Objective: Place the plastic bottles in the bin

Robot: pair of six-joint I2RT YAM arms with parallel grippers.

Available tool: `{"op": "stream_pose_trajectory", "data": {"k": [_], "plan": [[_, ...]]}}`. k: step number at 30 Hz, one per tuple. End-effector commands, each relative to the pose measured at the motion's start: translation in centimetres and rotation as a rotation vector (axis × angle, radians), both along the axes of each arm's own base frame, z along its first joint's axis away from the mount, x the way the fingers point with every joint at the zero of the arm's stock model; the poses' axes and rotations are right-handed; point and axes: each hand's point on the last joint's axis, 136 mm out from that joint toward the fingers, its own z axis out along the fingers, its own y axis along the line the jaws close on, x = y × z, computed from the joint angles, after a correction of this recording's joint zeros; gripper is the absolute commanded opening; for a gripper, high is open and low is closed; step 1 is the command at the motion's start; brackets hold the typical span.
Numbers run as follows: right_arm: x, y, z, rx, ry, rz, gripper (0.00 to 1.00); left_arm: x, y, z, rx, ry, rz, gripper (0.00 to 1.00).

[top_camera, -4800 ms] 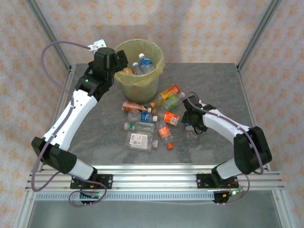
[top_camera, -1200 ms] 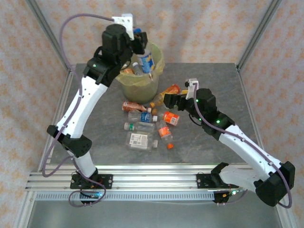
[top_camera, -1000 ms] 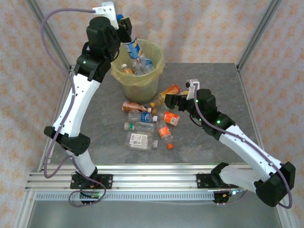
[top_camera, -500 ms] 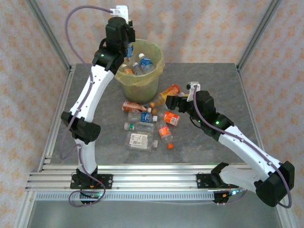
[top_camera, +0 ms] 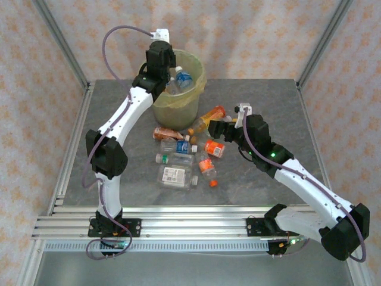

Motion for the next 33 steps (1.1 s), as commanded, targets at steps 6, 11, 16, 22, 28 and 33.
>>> {"op": "stream_pose_trajectory", "data": {"k": [6, 11, 16, 22, 28, 33], "plan": [[0.0, -0.6, 0.1, 0.009, -0.017, -0.031, 0.99, 0.9, -0.8, 3.6, -0.23, -0.169, -0.044, 0.07], [0.0, -0.7, -0.2, 0.002, -0.012, -0.035, 0.99, 2.3, -2.1, 1.1, -0.239, -0.113, -0.087, 0.07], [0.1, -0.8, -0.6, -0.006, -0.008, -0.043, 0.99, 3.4, -3.3, -2.3, -0.225, -0.027, -0.129, 0.07], [0.1, -0.8, -0.6, -0.007, -0.006, -0.045, 0.99, 3.2, -2.7, -6.1, -0.186, 0.055, -0.108, 0.05], [0.2, -0.8, -0.5, -0.007, -0.01, -0.046, 0.99, 1.8, 0.6, -7.6, -0.113, 0.101, 0.01, 0.0], [0.2, -0.8, -0.4, -0.001, -0.012, -0.048, 0.99, 0.3, 4.4, -6.0, -0.037, 0.107, 0.15, 0.0]]}}
